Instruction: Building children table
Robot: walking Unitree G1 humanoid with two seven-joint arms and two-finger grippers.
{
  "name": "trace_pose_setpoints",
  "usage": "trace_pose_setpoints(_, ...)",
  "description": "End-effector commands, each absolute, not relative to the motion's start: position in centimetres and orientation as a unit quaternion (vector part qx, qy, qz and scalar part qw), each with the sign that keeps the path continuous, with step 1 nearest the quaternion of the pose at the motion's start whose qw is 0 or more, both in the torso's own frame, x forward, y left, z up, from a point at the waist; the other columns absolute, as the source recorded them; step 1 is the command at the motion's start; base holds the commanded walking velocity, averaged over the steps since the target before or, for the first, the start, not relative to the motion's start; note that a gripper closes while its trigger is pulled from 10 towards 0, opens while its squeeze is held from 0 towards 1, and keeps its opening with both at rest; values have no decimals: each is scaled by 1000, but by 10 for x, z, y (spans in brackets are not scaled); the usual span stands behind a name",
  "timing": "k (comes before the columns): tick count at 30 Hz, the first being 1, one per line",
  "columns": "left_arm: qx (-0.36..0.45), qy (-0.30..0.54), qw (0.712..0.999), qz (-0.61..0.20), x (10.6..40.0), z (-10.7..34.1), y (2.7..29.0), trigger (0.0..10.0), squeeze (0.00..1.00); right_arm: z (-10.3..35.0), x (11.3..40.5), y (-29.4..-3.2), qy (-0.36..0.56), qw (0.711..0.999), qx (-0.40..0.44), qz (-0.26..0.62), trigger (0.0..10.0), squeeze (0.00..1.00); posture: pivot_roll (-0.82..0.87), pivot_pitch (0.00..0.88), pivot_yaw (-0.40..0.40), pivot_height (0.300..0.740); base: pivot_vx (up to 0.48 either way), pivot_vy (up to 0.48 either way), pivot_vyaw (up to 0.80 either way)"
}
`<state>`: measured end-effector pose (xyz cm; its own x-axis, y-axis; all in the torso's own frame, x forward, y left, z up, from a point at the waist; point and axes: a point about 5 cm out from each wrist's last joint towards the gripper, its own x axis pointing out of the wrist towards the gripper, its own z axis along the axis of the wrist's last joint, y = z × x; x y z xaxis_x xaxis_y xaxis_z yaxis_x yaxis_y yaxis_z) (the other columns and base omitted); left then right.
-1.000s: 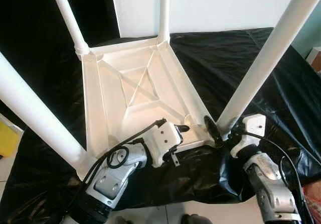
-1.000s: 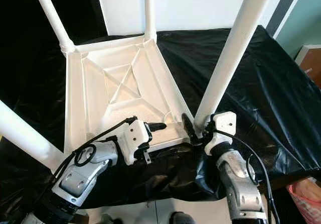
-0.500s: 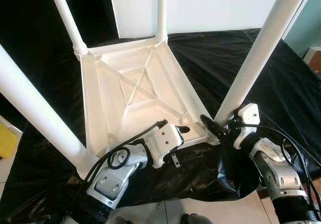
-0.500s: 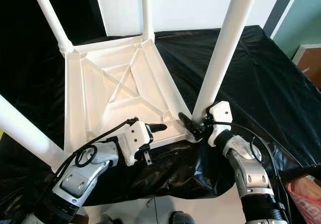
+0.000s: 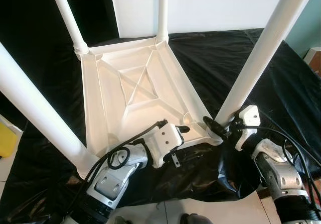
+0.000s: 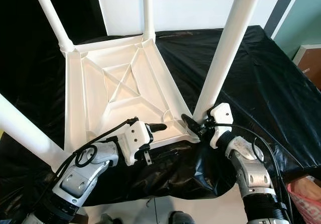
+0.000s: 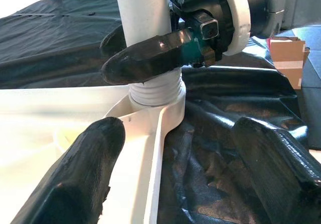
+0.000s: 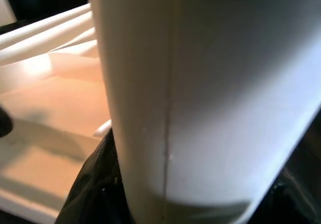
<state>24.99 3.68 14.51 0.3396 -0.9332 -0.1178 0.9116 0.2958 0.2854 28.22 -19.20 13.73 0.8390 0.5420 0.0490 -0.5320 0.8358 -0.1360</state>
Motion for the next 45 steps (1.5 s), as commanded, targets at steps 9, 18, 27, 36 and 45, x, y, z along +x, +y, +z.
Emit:
trace_pose_setpoints(9,150,-35,812,-563,250,143,35,10000,0,123,277,-196,-24,992,-47,115,10000,0,-149,127,20,740,0,0,0)
trace_pose_setpoints(18,151,-36,807,-569,251,144,33,10000,0,113,271,-202,0,997,-29,-68,10000,0,-154,132,26,740,0,0,0)
trace_pose_setpoints(27,148,-38,808,-569,251,145,32,10000,0,99,268,-186,25,988,3,-154,10000,0,-146,133,26,740,0,0,0)
trace_pose_setpoints(36,146,-38,806,-572,249,145,30,10000,0,110,272,-173,-2,991,4,-132,10000,0,-143,132,18,740,0,0,0)
trace_pose_setpoints(45,148,-38,805,-573,248,144,29,10000,0,121,269,-167,-42,995,8,-85,10000,1000,-145,128,10,740,0,0,0)
